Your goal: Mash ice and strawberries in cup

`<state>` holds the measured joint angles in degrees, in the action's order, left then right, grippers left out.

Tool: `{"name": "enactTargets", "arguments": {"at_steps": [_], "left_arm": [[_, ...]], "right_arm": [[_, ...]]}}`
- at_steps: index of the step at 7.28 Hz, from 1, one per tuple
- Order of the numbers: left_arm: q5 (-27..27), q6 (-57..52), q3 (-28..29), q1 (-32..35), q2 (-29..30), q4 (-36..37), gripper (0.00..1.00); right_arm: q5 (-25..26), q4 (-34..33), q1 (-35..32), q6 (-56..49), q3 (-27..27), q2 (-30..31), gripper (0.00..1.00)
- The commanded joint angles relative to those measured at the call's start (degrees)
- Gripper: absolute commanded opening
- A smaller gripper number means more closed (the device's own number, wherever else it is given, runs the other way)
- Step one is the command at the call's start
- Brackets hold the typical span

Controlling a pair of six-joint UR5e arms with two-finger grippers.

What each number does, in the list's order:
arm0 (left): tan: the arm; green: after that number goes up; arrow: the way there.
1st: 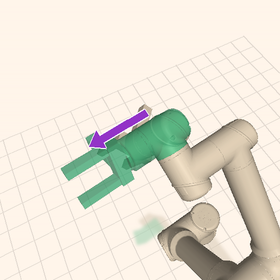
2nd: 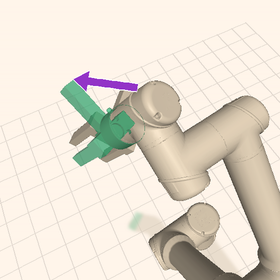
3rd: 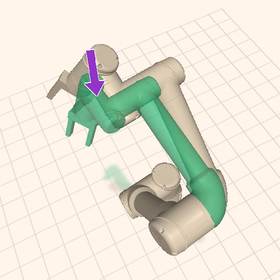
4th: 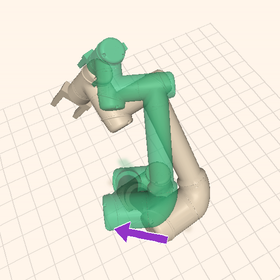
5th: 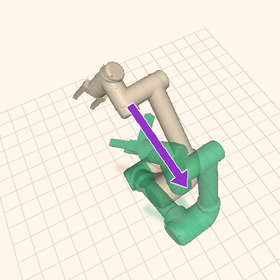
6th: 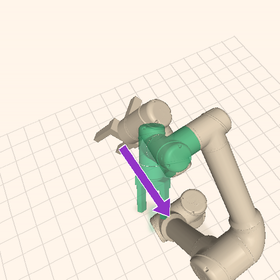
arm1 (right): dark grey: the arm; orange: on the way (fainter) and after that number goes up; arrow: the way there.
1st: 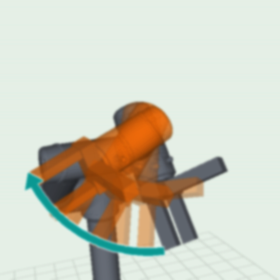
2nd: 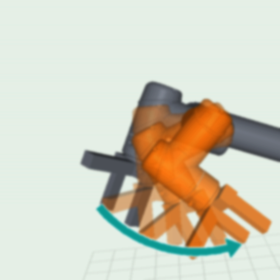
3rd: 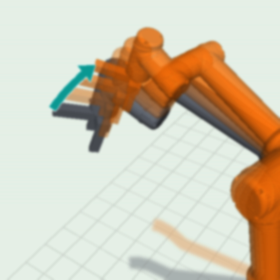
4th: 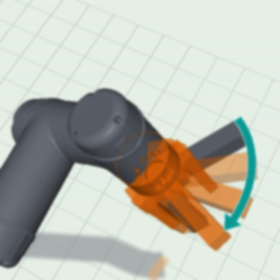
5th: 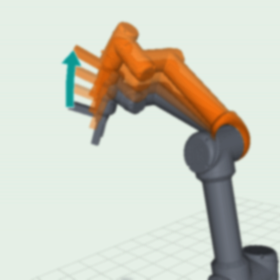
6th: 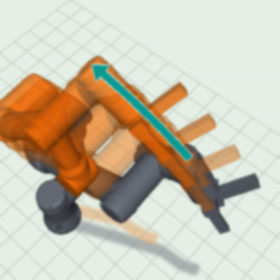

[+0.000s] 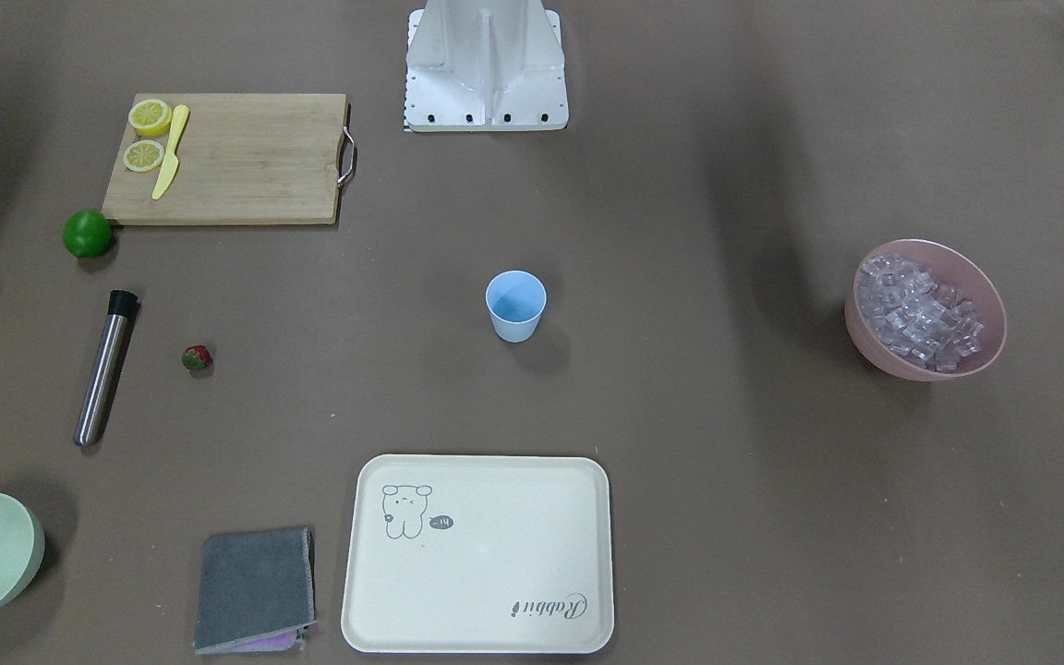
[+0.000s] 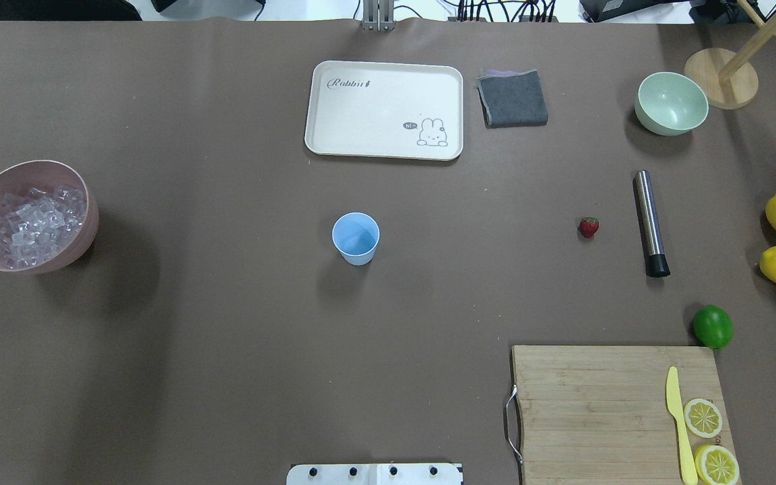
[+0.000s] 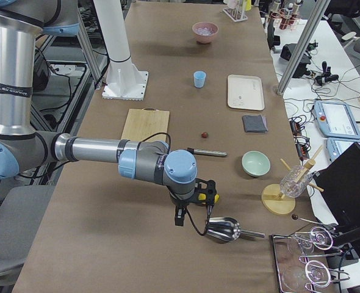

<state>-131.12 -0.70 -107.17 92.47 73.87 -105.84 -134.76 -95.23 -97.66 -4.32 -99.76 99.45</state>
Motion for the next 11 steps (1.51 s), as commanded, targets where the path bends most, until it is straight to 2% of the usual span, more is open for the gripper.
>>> {"name": "enactTargets", "arguments": {"at_steps": [1,8,11], "left_arm": [[0.16,0.00,0.29,-0.53,0.13,0.11,0.98],[0.34,-0.09,1.00,-0.71,0.66,0.20,0.98],[0.34,0.17,1.88,-0.80,3.12,0.38,0.98]], "right_arm": [[-0.33,0.04,0.01,0.02,-0.26,-0.05,1.00],[-0.51,-0.04,0.01,0.02,-0.17,-0.13,1.00],[-1.03,-0.22,0.01,0.01,-1.57,0.13,1.00]]}}
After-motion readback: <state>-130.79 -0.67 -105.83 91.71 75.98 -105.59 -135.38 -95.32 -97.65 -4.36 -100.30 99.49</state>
